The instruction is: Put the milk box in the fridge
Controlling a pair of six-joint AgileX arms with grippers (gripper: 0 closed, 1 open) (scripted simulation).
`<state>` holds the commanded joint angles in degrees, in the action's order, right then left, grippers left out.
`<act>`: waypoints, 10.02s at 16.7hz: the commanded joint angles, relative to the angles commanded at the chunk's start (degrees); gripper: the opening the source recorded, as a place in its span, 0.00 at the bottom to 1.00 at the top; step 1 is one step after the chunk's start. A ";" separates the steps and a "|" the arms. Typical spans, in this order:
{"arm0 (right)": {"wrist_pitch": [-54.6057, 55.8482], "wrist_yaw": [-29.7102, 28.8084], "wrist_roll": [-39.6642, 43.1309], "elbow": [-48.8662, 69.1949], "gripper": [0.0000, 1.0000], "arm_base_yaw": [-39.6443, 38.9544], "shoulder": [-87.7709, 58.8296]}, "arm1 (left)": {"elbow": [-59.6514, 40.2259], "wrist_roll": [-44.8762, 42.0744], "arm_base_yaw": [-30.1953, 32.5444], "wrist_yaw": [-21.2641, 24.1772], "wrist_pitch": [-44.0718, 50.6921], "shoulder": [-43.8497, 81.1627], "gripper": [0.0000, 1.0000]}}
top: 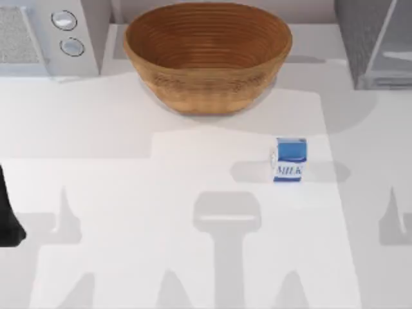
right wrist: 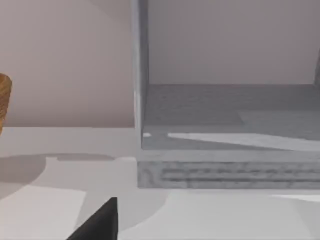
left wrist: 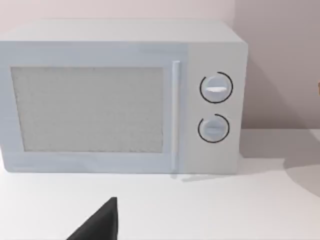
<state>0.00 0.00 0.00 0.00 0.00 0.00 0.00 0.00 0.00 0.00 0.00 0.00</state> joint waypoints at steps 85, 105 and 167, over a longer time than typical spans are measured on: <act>100.11 -42.25 -0.71 43.51 0.00 -40.02 -144.07 | 0.00 0.00 0.00 0.00 0.00 0.00 1.00; 83.18 -41.64 -0.91 41.48 0.00 -40.23 -125.65 | 0.00 0.00 0.00 0.00 0.00 0.00 1.00; 11.04 0.49 0.50 9.28 0.00 3.71 -16.30 | 0.00 0.00 0.00 0.00 0.00 0.00 1.00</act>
<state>11.04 0.49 0.50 9.28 3.71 -16.30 0.00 0.00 0.00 0.00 0.00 0.00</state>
